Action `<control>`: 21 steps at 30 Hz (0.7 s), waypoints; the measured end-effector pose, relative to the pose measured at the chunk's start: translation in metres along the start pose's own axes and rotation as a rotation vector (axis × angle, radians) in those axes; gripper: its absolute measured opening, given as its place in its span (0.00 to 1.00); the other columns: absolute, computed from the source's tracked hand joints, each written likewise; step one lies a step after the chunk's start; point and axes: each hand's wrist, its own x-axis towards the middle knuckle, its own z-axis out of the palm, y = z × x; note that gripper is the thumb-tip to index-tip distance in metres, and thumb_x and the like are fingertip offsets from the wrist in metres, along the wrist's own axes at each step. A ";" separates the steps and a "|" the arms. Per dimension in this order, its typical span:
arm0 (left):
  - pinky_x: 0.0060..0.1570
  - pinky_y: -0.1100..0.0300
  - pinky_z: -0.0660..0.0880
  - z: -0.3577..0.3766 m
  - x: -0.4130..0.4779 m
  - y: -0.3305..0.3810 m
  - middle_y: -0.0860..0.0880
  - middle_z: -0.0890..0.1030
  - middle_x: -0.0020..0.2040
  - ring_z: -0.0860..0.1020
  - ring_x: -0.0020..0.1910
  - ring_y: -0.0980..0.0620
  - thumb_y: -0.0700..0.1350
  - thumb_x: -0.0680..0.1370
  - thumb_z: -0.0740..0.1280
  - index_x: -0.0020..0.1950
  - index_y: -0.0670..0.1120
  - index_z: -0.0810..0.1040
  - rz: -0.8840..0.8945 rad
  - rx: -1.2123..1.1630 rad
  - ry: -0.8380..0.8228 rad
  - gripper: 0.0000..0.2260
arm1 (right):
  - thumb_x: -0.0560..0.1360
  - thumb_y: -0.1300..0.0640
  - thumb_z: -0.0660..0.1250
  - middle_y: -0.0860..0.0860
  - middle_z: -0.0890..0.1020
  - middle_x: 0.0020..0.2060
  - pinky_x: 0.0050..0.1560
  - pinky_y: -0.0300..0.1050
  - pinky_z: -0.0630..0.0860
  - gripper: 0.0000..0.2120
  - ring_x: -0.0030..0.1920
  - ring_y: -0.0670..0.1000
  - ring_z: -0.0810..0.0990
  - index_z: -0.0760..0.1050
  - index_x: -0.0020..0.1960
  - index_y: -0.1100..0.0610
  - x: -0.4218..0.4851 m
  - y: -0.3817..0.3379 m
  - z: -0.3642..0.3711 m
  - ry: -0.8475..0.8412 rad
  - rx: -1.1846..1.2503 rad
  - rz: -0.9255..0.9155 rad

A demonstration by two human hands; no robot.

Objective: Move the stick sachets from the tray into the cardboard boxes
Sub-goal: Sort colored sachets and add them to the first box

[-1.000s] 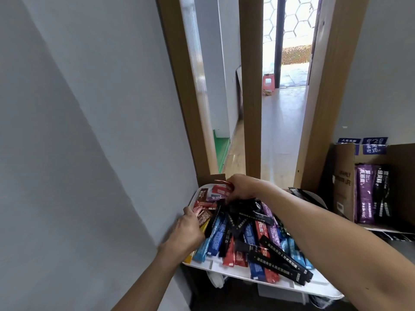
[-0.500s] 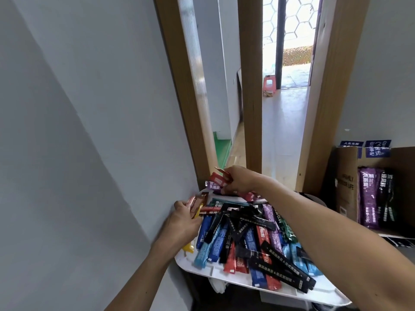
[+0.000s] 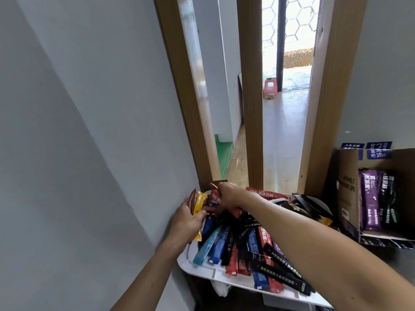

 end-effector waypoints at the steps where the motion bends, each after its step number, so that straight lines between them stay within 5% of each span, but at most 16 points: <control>1: 0.47 0.54 0.83 0.002 0.000 0.000 0.49 0.83 0.53 0.83 0.49 0.49 0.50 0.82 0.70 0.69 0.51 0.73 0.006 0.019 0.001 0.16 | 0.67 0.50 0.84 0.53 0.80 0.58 0.59 0.49 0.81 0.34 0.57 0.54 0.80 0.74 0.67 0.57 0.000 0.001 0.000 0.010 0.028 0.014; 3: 0.43 0.61 0.78 0.004 0.001 -0.001 0.49 0.80 0.58 0.81 0.52 0.50 0.50 0.83 0.68 0.72 0.50 0.70 0.043 0.075 0.015 0.18 | 0.67 0.52 0.83 0.54 0.81 0.58 0.60 0.51 0.81 0.32 0.57 0.55 0.81 0.75 0.66 0.57 -0.002 0.004 -0.003 0.032 0.075 0.040; 7: 0.54 0.52 0.78 0.010 0.005 -0.001 0.44 0.78 0.62 0.80 0.56 0.45 0.49 0.83 0.66 0.70 0.46 0.68 0.098 0.334 0.038 0.18 | 0.69 0.54 0.81 0.54 0.82 0.57 0.61 0.52 0.81 0.28 0.56 0.55 0.82 0.74 0.64 0.56 -0.008 0.012 -0.014 0.055 0.220 0.096; 12: 0.46 0.56 0.77 0.019 0.013 0.012 0.44 0.80 0.62 0.79 0.51 0.47 0.45 0.83 0.67 0.68 0.46 0.66 0.120 0.537 0.034 0.16 | 0.71 0.57 0.81 0.55 0.85 0.51 0.58 0.55 0.84 0.20 0.50 0.55 0.86 0.76 0.57 0.57 -0.019 0.024 -0.041 0.077 0.457 0.140; 21: 0.53 0.52 0.80 0.027 0.029 0.019 0.42 0.83 0.61 0.83 0.57 0.44 0.44 0.82 0.68 0.63 0.44 0.70 0.155 0.763 -0.011 0.12 | 0.72 0.62 0.79 0.59 0.85 0.50 0.52 0.53 0.85 0.20 0.47 0.58 0.86 0.76 0.60 0.62 -0.068 0.036 -0.070 0.224 1.142 0.074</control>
